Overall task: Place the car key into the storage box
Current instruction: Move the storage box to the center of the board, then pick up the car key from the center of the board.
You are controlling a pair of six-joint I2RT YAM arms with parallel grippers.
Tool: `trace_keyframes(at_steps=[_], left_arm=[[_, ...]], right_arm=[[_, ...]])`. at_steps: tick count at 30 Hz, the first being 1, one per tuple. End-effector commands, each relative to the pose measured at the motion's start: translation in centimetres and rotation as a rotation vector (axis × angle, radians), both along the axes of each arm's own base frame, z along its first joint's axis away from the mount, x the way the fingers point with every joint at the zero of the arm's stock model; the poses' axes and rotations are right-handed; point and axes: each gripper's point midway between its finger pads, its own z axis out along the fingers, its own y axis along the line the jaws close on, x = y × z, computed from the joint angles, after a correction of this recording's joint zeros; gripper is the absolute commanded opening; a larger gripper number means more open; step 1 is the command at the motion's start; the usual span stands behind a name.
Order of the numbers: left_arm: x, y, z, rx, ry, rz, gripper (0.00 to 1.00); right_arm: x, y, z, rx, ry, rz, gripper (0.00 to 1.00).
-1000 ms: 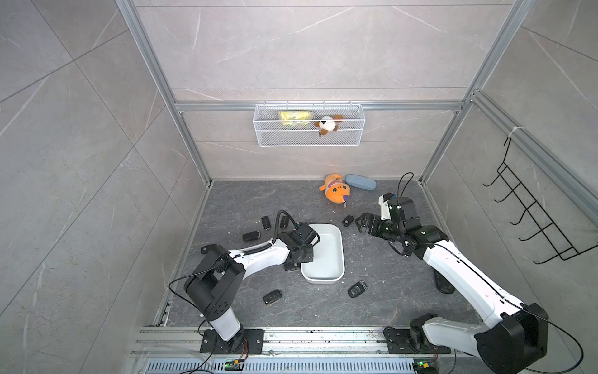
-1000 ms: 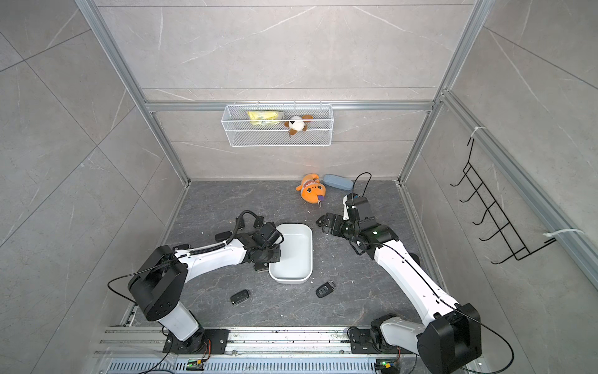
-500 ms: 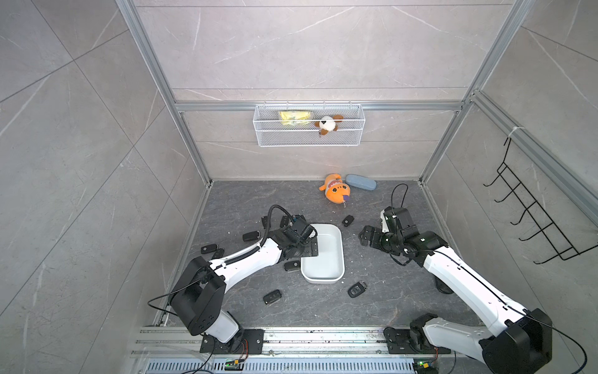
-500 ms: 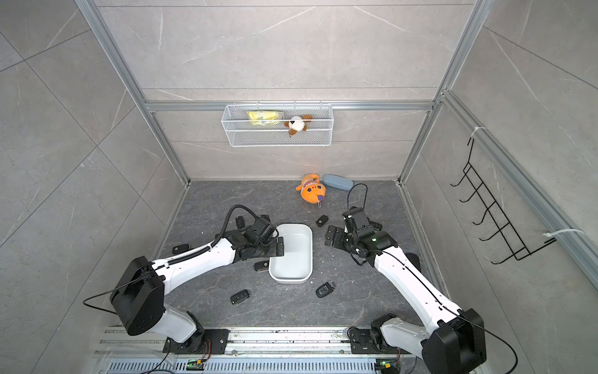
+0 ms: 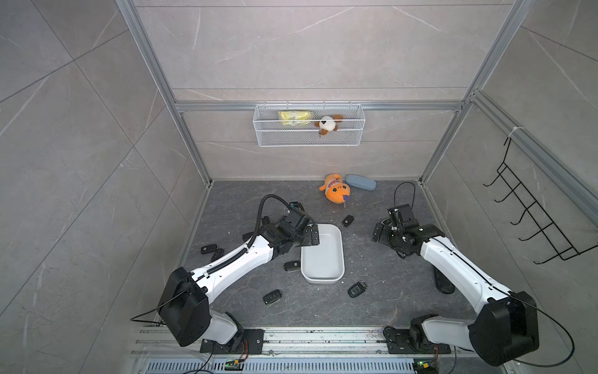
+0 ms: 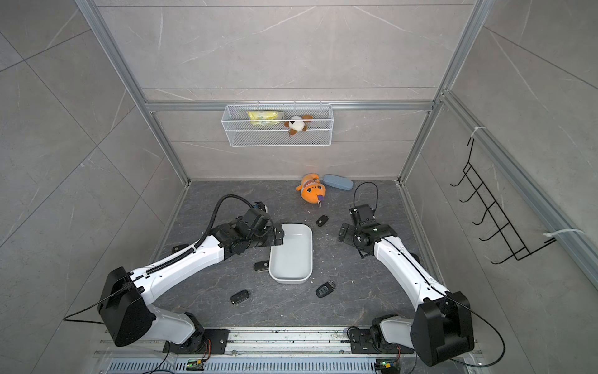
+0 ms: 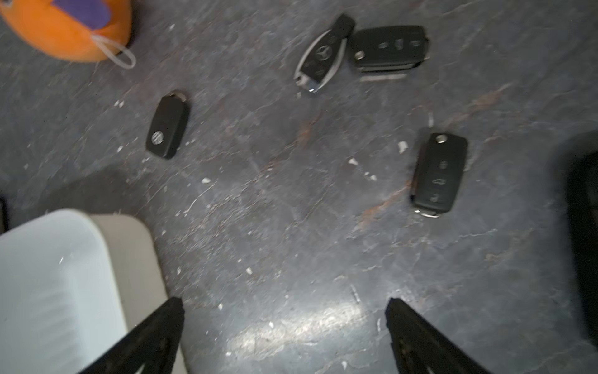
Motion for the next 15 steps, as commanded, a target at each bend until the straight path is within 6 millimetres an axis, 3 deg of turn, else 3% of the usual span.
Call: trace_keyframes(at_steps=[1, 8, 15], left_arm=[[0.7, -0.3, 3.2, -0.058, -0.076, -0.007, 1.0], [1.0, -0.7, 3.7, -0.098, -0.077, -0.02, 1.0], [1.1, -0.5, 4.2, -0.101, -0.108, -0.032, 1.0]], right_arm=[[0.6, -1.9, -1.3, -0.016, 0.023, -0.028, 1.0], [2.0, -5.8, -4.6, -0.027, 0.139, -0.132, 0.93], [3.4, -8.4, -7.6, -0.002, 0.197, -0.202, 0.83]])
